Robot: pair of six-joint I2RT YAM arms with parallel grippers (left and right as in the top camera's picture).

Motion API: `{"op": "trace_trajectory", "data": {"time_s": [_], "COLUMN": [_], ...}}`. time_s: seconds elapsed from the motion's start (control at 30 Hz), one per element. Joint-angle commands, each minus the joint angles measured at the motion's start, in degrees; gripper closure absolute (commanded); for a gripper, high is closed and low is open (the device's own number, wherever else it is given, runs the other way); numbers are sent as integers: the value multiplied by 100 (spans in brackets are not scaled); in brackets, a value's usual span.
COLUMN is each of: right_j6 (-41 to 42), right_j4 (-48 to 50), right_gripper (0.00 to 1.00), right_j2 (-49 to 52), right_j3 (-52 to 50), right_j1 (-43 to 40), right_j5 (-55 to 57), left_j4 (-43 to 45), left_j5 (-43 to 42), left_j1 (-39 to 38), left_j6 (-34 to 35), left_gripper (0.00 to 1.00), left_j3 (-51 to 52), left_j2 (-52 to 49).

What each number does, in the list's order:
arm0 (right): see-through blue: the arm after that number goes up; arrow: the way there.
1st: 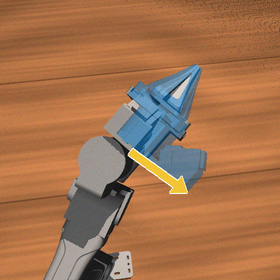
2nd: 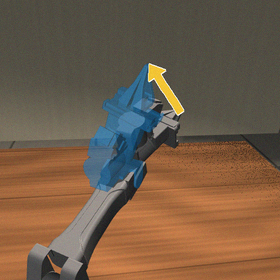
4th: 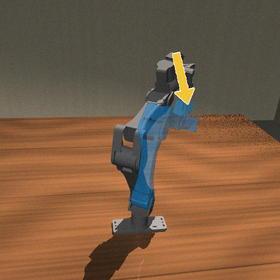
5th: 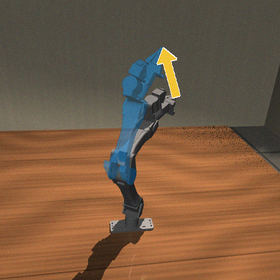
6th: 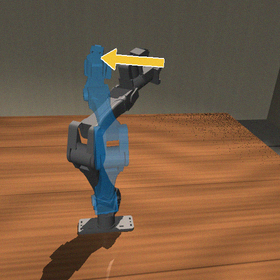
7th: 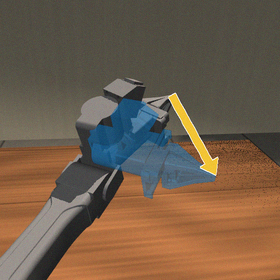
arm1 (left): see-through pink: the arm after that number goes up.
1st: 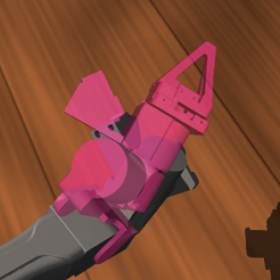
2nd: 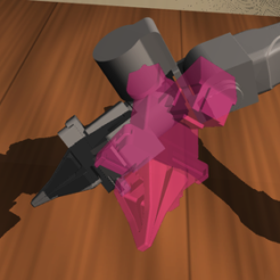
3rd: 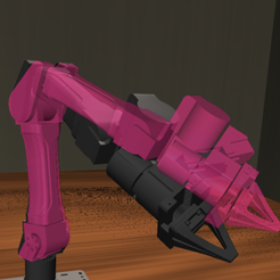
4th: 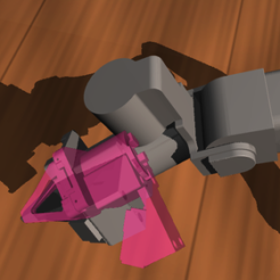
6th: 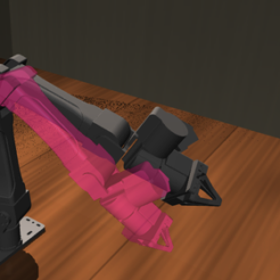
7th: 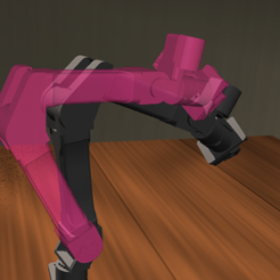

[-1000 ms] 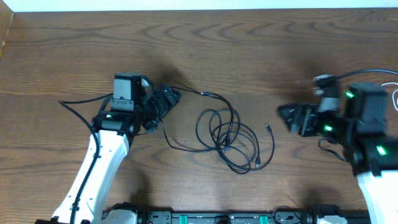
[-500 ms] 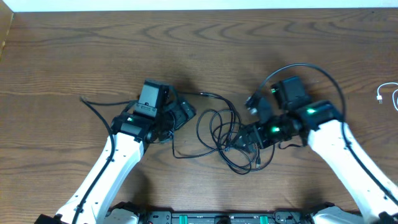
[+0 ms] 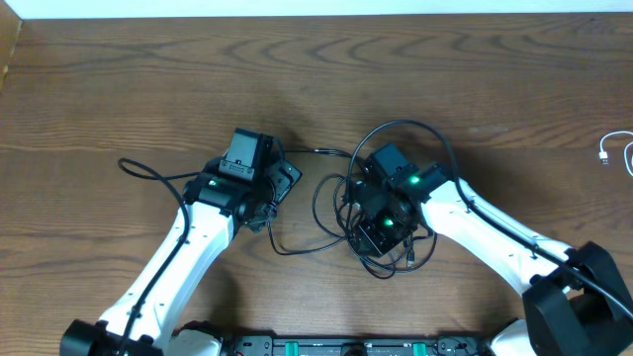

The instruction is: Untangle cables

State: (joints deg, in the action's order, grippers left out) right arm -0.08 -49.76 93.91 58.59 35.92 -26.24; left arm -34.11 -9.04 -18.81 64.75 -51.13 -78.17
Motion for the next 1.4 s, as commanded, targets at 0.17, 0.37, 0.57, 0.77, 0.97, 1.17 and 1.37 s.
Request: {"op": "trace_trajectory", "data": {"time_s": [0.17, 0.37, 0.57, 0.77, 0.97, 1.17, 1.37], "right_j6": [-256, -601, -553, -61, 168, 260, 264], "right_j4": [-50, -184, 815, 1451, 1996, 2177, 1475], "right_gripper": [99, 99, 99, 99, 99, 99, 99], "right_j2": [-157, -935, -1635, -1921, -2076, -2415, -2887], "right_j3": [271, 1421, 1950, 1947, 1996, 2151, 2151], "right_j1": [-280, -935, -1172, -1172, -1248, -1314, -1355], "right_j5": [-195, -1346, -2013, -1849, -1746, -1285, 748], "left_j4": [-35, 13, 1016, 1805, 1773, 1510, 769], "left_j5": [-284, -715, -1947, -1930, -734, 166, 1003], "left_j1": [-4, -24, -256, -763, -1158, -1163, -890], "left_j6": [92, 90, -892, -1615, -1604, -1390, -413], "left_gripper": [8, 7, 7, 7, 7, 81, 90], "left_j3": [-42, -42, -42, -42, -42, -42, -42], "left_j2": [-380, -492, -492, -492, -494, -492, -494]}}
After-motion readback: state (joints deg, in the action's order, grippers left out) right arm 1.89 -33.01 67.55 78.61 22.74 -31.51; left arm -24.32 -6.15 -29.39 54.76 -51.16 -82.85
